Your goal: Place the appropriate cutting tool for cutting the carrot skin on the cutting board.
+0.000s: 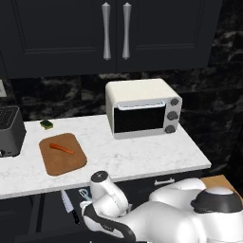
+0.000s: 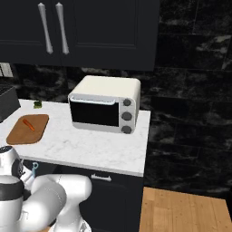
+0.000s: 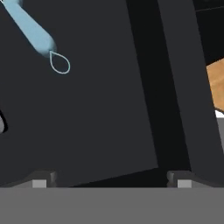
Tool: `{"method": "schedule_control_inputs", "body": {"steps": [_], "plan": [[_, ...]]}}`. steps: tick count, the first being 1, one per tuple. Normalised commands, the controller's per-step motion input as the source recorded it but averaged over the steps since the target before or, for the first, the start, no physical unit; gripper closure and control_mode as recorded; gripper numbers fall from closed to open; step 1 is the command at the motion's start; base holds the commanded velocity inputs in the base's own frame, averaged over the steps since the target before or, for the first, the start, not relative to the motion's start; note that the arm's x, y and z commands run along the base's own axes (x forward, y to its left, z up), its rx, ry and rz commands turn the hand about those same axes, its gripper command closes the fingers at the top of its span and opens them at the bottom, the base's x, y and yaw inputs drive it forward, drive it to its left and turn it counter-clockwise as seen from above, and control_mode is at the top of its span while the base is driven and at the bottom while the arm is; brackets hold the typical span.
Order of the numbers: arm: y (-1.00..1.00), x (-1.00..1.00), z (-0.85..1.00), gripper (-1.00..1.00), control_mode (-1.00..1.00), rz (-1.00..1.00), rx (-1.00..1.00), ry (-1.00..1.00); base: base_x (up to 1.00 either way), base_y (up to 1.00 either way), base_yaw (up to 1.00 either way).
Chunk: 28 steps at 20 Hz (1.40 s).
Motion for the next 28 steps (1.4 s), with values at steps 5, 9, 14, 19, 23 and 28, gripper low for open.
{"method": "schedule_control_inputs", "body": {"steps": [5, 9, 14, 19, 23, 28], "plan": [[0.0, -0.04, -0.22, -1.0, -1.0, 0.1, -0.01, 0.0, 0.0, 0.0, 0.0], [0.0, -0.15, -0.08, -1.0, -1.0, 0.07, 0.0, 0.0, 0.0, 0.0, 0.0], [0.0, -0.18, 0.0, -1.0, -1.0, 0.03, 0.0, 0.0, 0.0, 0.0, 0.0], [0.0, -0.33, 0.0, -1.0, -1.0, 0.0, 0.0, 0.0, 0.0, 0.0, 0.0], [0.0, -0.38, 0.0, -1.0, -1.0, 0.0, 0.0, 0.0, 0.0, 0.0, 0.0], [0.0, -0.38, 0.0, -1.0, -1.0, 0.0, 0.0, 0.0, 0.0, 0.0, 0.0]]}}
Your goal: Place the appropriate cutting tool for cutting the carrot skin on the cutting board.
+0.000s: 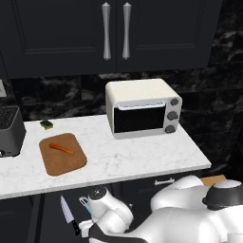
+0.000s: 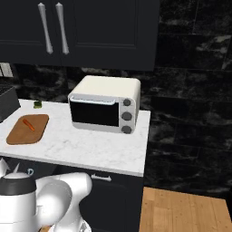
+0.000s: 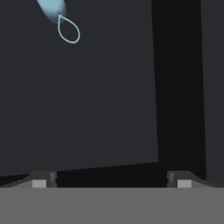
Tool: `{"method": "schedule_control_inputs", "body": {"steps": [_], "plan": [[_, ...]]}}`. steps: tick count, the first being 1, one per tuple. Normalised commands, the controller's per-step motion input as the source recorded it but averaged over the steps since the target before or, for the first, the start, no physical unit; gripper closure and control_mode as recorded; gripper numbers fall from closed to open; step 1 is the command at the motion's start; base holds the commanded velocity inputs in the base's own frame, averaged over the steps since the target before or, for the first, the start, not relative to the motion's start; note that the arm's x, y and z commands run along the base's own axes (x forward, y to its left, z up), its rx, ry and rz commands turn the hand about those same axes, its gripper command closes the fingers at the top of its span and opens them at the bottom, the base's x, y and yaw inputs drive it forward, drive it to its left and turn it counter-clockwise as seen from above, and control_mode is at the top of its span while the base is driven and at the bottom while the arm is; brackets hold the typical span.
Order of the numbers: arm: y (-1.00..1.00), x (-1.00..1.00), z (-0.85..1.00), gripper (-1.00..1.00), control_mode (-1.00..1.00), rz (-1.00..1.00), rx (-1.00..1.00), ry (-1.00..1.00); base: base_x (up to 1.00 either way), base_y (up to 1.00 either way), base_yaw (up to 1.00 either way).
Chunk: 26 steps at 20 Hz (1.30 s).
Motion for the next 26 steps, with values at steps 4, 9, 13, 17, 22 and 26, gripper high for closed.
{"method": "schedule_control_inputs", "body": {"steps": [4, 9, 13, 17, 22, 26], "plan": [[0.0, -0.18, 0.0, -1.0, -1.0, 0.0, 0.0, 0.0, 0.0, 0.0, 0.0], [-0.05, 0.08, 0.1, -1.0, -1.0, 0.01, 0.0, 0.01, 0.0, 0.0, 0.0], [-0.05, 0.37, 0.51, -1.0, -1.0, 0.06, 0.01, 0.0, 0.0, 0.0, 0.0], [0.0, 0.47, 0.53, -1.0, -1.0, 0.08, 0.0, 0.0, 0.0, 0.0, 0.0], [0.14, 0.46, 0.03, -1.0, -1.0, 0.1, -0.05, 0.0, 0.0, 0.0, 0.0], [0.25, 0.53, 0.0, -1.0, -1.0, 0.13, -0.06, 0.0, 0.0, 0.0, 0.0]]}}
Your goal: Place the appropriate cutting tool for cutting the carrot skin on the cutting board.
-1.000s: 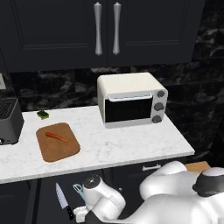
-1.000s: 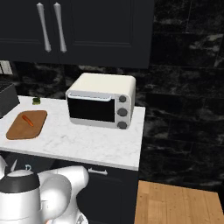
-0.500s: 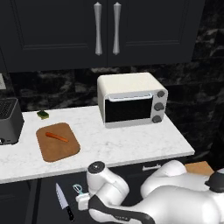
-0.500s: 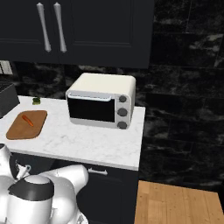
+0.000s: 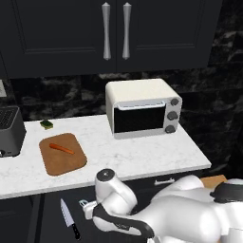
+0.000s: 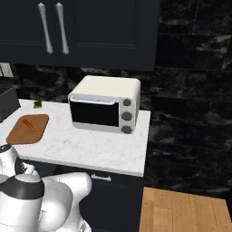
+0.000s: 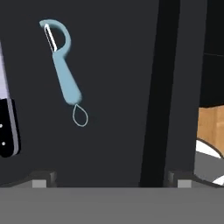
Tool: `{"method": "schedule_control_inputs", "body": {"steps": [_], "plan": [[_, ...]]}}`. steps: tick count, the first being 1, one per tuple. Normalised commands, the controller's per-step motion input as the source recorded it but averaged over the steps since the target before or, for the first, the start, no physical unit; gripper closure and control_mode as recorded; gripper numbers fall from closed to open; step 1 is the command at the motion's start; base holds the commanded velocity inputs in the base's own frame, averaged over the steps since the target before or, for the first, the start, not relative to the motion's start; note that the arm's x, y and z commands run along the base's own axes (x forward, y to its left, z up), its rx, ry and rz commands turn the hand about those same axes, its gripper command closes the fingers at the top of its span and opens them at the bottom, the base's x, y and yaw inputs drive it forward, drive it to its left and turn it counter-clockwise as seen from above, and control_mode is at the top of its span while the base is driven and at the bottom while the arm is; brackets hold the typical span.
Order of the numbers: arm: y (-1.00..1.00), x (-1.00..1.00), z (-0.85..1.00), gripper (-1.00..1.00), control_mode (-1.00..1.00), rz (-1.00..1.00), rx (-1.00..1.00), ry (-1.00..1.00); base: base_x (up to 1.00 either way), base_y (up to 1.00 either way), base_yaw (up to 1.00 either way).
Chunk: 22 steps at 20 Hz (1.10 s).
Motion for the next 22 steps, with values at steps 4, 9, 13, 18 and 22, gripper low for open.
{"method": "schedule_control_inputs", "body": {"steps": [4, 9, 13, 18, 22], "plan": [[0.67, 0.55, -0.03, -1.0, -1.0, 0.11, -0.07, -0.02, 0.0, 0.0, 0.0], [0.49, 0.25, -0.06, -1.0, -1.0, 0.07, -0.06, 0.0, 0.0, 0.0, 0.0], [0.2, 0.08, -0.14, -1.0, -1.0, 0.02, -0.08, 0.0, 0.0, 0.0, 0.0], [0.0, 0.0, -0.21, -1.0, -1.0, 0.0, -0.03, 0.0, 0.0, 0.0, 0.0], [0.0, 0.0, -0.2, -1.0, -1.0, 0.0, -0.01, 0.0, 0.0, 0.0, 0.0]]}}
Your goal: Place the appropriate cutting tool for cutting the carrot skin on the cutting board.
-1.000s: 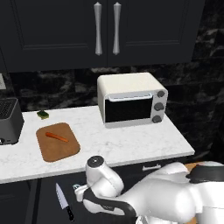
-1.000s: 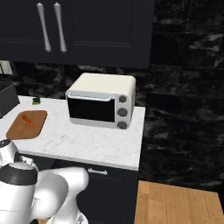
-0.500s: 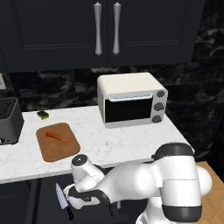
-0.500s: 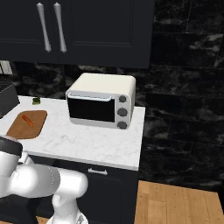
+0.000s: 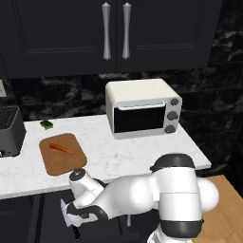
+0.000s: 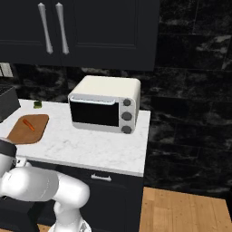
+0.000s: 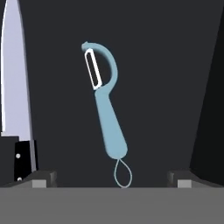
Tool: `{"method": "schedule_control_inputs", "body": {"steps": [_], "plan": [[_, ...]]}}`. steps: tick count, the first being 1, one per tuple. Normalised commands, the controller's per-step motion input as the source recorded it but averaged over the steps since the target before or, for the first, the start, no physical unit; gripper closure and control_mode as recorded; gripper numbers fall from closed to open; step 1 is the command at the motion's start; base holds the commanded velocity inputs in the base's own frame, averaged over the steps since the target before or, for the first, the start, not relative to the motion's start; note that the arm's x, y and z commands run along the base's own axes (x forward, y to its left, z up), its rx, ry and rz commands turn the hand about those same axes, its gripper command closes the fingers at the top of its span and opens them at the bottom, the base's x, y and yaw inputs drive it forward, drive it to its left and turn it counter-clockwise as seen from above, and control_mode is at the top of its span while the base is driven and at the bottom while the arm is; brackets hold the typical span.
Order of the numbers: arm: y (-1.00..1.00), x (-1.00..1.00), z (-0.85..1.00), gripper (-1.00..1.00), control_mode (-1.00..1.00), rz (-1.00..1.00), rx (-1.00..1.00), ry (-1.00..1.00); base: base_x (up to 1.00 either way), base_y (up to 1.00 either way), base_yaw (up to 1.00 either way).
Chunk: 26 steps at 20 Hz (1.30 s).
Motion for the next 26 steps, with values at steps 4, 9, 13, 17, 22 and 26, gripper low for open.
{"method": "schedule_control_inputs", "body": {"steps": [4, 9, 13, 17, 22, 26], "plan": [[0.0, 0.0, -0.24, -1.0, -1.0, 0.0, -0.01, 0.0, 0.0, 0.0, 0.0], [-0.01, 0.07, -0.17, -1.0, -1.0, 0.0, -0.02, 0.0, 0.0, 0.0, 0.0], [0.0, 0.15, -0.19, -1.0, -1.0, 0.0, -0.02, 0.0, 0.0, 0.0, 0.0], [0.0, 0.11, -0.21, -1.0, -1.0, 0.0, -0.01, 0.0, 0.0, 0.0, 0.0], [0.0, 0.06, -0.25, -1.0, -1.0, 0.0, -0.01, 0.0, 0.0, 0.0, 0.0], [0.0, 0.0, -0.22, -1.0, -1.0, 0.0, 0.0, 0.0, 0.0, 0.0, 0.0]]}}
